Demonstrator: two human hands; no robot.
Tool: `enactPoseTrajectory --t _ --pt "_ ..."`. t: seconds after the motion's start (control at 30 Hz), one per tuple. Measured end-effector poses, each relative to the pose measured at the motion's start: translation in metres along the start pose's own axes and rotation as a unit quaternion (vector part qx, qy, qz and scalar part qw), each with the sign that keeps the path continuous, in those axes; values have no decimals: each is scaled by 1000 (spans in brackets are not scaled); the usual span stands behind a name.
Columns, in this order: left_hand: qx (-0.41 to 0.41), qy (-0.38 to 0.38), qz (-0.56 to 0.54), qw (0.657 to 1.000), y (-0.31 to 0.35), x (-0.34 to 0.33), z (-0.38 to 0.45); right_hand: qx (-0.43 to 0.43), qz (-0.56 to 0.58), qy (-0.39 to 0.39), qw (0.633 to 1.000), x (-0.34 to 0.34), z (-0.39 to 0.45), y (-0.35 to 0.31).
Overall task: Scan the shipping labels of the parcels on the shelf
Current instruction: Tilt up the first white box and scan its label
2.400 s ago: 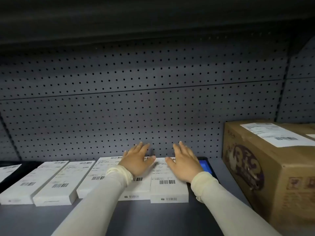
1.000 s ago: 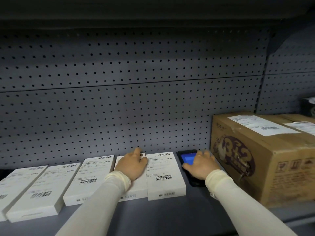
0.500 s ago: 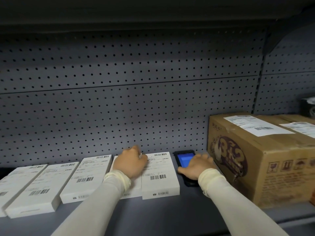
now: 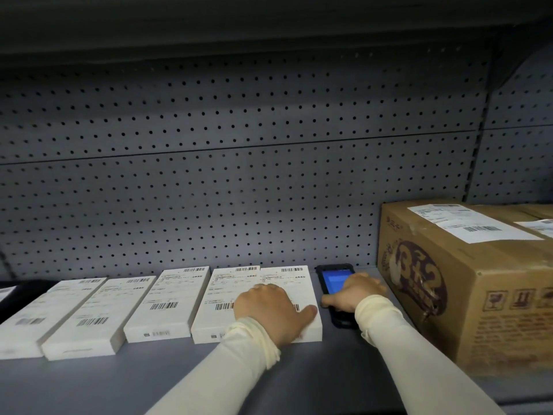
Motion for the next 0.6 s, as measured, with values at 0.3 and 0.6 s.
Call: enactPoseTrajectory --t 0.3,0.6 --pt "9 -66 -6 998 12 -8 4 52 34 21 998 17 -17 3" --pt "8 -132 36 991 22 -17 19 75 79 51 993 29 -34 17"
Point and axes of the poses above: each hand's wrist, its own z-axis towards the middle knuckle, its own x-axis out of the back of the hand, y = z × x, the point moved 9 cm from there along z, towards the middle knuckle, and after that the axes turned 10 degrees about -y, right-handed, at the moved point
